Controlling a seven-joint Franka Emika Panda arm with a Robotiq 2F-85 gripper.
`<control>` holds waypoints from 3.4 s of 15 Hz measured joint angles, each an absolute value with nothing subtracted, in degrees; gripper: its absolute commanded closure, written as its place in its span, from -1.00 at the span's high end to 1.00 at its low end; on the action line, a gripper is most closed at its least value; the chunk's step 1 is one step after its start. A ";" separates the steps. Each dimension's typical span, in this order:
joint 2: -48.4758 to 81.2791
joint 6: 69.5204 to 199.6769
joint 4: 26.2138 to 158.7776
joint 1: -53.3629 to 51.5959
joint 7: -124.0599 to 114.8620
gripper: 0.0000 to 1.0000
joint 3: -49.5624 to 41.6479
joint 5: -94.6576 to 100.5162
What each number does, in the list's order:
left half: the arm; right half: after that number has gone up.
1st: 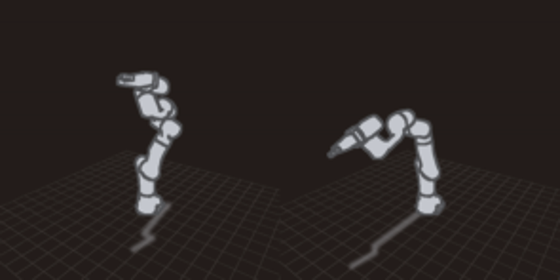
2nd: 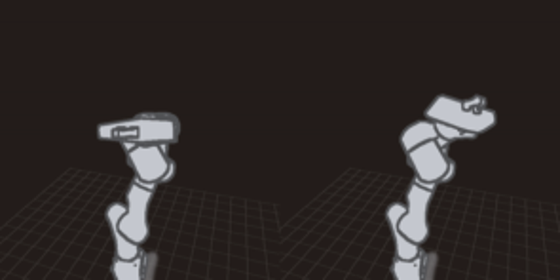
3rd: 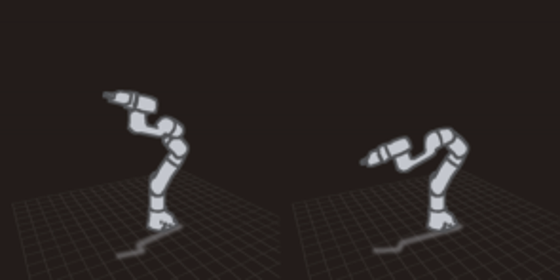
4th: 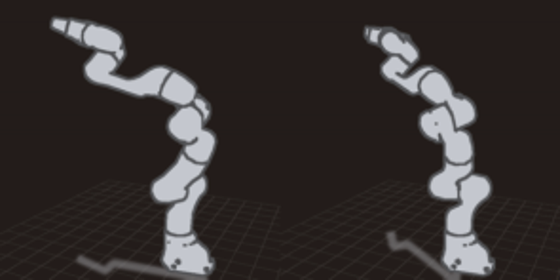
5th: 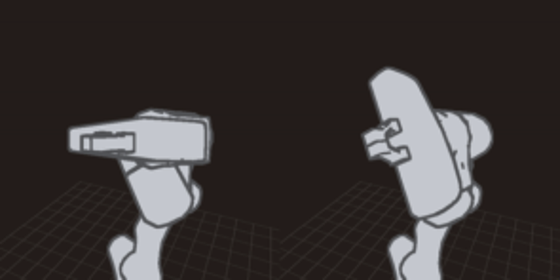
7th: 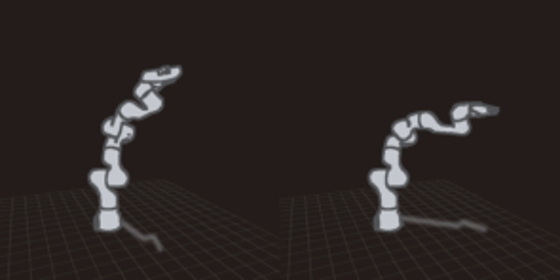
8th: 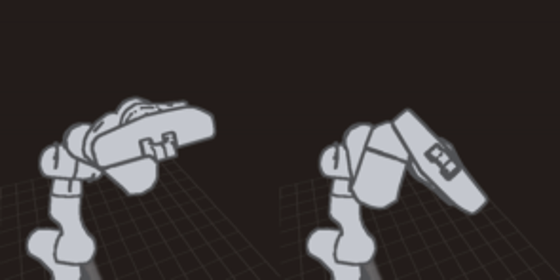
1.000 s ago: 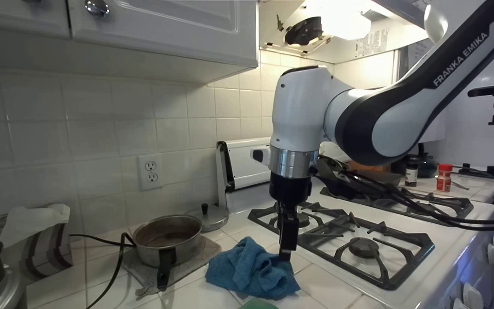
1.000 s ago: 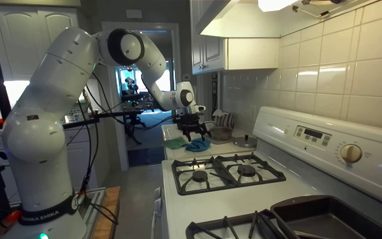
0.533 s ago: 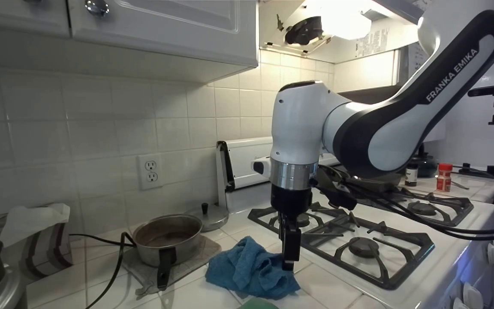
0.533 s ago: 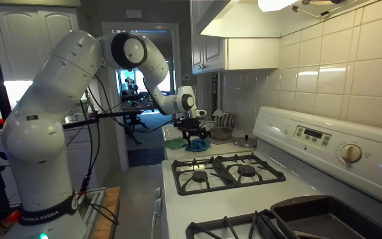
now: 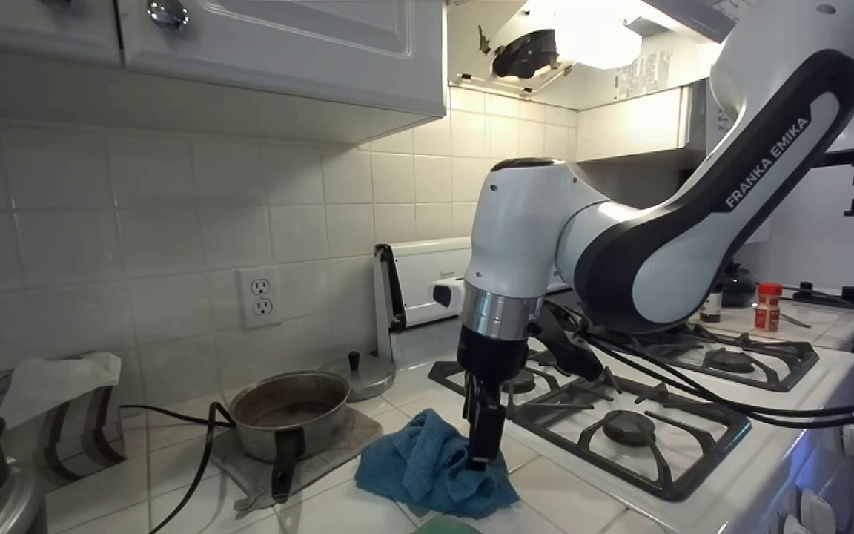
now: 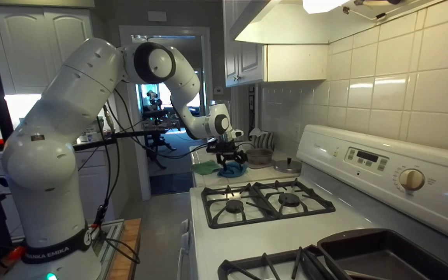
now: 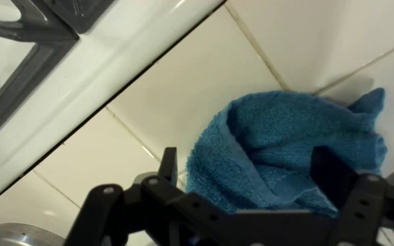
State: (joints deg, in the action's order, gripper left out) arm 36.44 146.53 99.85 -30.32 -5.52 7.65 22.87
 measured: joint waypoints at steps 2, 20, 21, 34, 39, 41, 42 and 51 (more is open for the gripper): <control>37.38 148.48 99.85 -30.31 -5.15 0.50 7.36 22.88; 33.64 146.51 99.84 -26.66 -0.44 -0.95 16.29 12.71; 32.60 144.86 99.85 -26.96 -0.66 -0.96 16.20 12.71; 20.38 127.77 100.30 -31.36 -10.84 -0.95 15.94 14.27; 16.42 122.09 101.53 -31.14 -14.77 -0.80 15.96 14.77; 15.29 122.01 102.56 -30.96 -15.47 -0.80 15.96 14.76; 15.05 122.01 102.85 -30.95 -15.60 -0.80 15.96 14.76; 14.53 122.01 102.64 -30.88 -17.61 -0.95 15.86 18.67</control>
